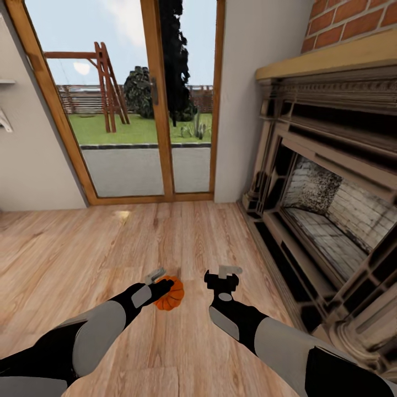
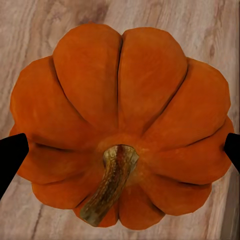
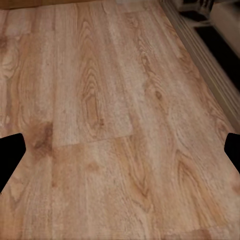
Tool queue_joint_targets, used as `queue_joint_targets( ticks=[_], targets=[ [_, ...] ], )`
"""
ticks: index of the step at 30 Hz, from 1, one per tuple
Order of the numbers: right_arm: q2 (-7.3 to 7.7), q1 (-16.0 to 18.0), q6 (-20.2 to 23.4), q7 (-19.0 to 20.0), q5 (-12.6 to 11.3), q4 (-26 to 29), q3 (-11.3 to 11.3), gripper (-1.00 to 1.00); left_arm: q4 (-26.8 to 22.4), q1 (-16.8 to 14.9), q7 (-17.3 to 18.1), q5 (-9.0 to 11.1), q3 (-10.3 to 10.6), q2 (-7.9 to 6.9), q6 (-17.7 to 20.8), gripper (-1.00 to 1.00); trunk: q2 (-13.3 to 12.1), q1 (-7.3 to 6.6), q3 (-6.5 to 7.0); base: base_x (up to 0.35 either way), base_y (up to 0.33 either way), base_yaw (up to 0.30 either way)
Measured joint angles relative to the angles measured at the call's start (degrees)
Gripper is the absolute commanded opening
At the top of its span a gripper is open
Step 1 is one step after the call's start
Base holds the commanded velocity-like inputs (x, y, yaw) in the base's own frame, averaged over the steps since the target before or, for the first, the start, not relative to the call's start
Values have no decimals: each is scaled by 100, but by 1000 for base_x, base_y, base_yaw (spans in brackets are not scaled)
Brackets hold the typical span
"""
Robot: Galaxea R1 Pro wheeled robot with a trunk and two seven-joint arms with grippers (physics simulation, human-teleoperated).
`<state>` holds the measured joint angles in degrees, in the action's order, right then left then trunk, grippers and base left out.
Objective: Place each of the two pumpkins and all three candles from the living room inside a cabinet in the living room (use any cabinet), then make sure every cabinet is closed, and position the cauldron so it is next to a table in the living room.
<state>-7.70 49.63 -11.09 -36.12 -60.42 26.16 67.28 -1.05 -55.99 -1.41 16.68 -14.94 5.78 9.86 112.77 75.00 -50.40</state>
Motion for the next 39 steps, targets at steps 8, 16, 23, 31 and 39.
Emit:
queue_joint_targets(
  ticks=[8, 16, 23, 31, 39],
  targets=[
    [-4, -12, -1, 1, 0, 0, 0, 100, 0, 28, 0, -1, 1, 25, 2, -100, -321, -176, 218, 0, 0, 74],
    [-1, -14, -6, 1, 0, 0, 0, 100, 0, 35, 0, -1, 1, 26, 2, -100, -642, -351, 437, 0, 0, 79],
    [1, -15, -17, 1, 0, -2, -3, 100, 0, 35, 5, 0, 0, 26, 2, -100, -923, -505, 628, 0, 0, 79],
    [2, -15, -19, 1, 0, -7, -6, 100, 0, 35, 8, 0, 1, 34, 2, -100, -1244, -681, 847, 0, 0, 85],
    [3, -50, -71, 1, -1, -9, -5, 100, 0, 36, 0, -1, 1, 61, 2, -100, -1565, -857, 1065, 0, 0, 90]
  ],
)
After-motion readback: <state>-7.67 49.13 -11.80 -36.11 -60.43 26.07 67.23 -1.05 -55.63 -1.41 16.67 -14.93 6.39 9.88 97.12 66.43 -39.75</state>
